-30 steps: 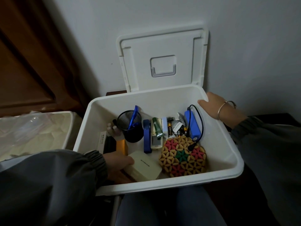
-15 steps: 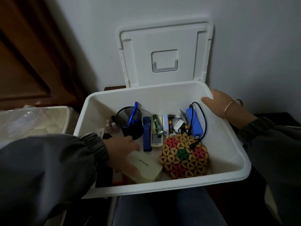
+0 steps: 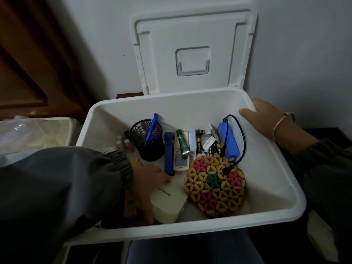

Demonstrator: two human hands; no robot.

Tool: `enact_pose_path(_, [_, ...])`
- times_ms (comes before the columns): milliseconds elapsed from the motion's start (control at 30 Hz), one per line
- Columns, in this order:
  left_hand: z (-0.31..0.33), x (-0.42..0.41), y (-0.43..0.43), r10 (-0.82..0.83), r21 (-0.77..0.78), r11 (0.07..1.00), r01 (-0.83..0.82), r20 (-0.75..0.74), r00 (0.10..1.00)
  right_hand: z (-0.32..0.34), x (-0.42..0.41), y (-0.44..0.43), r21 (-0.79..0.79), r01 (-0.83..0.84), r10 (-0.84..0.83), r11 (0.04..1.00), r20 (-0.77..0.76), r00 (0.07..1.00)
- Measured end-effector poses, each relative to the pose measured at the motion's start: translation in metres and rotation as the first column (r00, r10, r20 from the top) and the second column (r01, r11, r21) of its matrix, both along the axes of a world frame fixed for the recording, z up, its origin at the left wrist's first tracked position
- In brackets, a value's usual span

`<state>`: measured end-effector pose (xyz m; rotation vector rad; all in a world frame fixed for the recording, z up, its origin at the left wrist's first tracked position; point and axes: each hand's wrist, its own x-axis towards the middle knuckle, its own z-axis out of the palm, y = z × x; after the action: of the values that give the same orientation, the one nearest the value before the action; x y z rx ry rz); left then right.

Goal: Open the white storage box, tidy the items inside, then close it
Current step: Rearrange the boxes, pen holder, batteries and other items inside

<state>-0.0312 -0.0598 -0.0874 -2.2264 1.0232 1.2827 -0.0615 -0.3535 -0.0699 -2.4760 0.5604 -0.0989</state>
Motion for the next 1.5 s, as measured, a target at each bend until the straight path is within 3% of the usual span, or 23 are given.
enact_pose_path(67, [-0.006,-0.001,0.004,-0.012,-0.022,1.0,0.014,0.099,0.995,0.0,0.0,0.0,0.003,-0.005,0.005,1.0,0.012,1.0])
enact_pose_path(133, [-0.01,0.002,0.008,-0.035,-0.041,0.998,0.039,0.09,0.995,-0.001,0.0,-0.001,0.003,-0.009,0.009,1.0,0.019,1.0])
enact_pose_path(300, [-0.028,-0.007,0.022,0.026,-0.214,0.976,0.03,0.255,0.967,-0.003,0.0,-0.002,-0.009,-0.009,0.009,1.0,0.026,1.0])
enact_pose_path(467, [-0.046,-0.021,0.024,0.075,-0.222,0.975,0.018,0.402,0.912,-0.003,-0.001,-0.003,0.003,0.005,-0.005,1.0,0.037,0.999])
enact_pose_path(767, [-0.041,-0.026,0.019,0.06,-0.184,0.983,0.026,0.445,0.893,-0.002,-0.002,-0.002,0.004,0.017,-0.017,1.0,0.045,0.999])
enact_pose_path(833, [-0.035,-0.028,0.017,0.048,-0.242,0.968,0.072,0.458,0.887,-0.001,-0.003,-0.001,0.011,0.019,-0.019,1.0,0.048,0.999])
enact_pose_path(933, [-0.026,-0.033,0.01,0.093,-0.541,0.837,0.08,0.286,0.954,-0.001,-0.003,-0.001,0.02,0.019,-0.02,1.0,0.058,0.998])
enact_pose_path(1000, [-0.02,-0.038,0.003,0.041,-0.626,0.778,0.043,0.119,0.992,-0.001,-0.004,0.0,0.023,0.021,-0.023,1.0,0.052,0.998])
enact_pose_path(1067, [-0.023,-0.044,-0.005,-0.005,-0.605,0.797,0.004,0.001,1.0,0.0,-0.004,0.0,0.029,0.02,-0.022,0.999,0.049,0.999])
enact_pose_path(1133, [-0.03,-0.048,-0.012,0.05,-0.608,0.792,-0.058,-0.03,0.998,0.001,-0.004,0.001,0.036,0.011,-0.013,0.999,0.06,0.998])
enact_pose_path(1233, [-0.035,-0.043,-0.022,0.306,-0.689,0.7,-0.19,0.048,0.951,0.002,-0.005,0.002,0.039,0.0,-0.002,0.999,0.062,0.998])
enact_pose_path(1300, [-0.039,-0.038,-0.03,0.442,-0.677,0.667,-0.311,0.022,0.897,0.002,-0.005,0.002,0.039,0.002,-0.004,0.999,0.058,0.998])
enact_pose_path(1367, [-0.042,-0.034,-0.038,0.5,-0.597,0.686,-0.415,-0.026,0.865,0.003,-0.005,0.001,0.053,0.0,-0.003,0.999,0.063,0.998])
enact_pose_path(1500, [-0.046,-0.034,-0.046,0.52,-0.515,0.725,-0.457,-0.025,0.854,0.001,-0.006,0.0,0.058,0.009,-0.013,0.998,0.068,0.998])
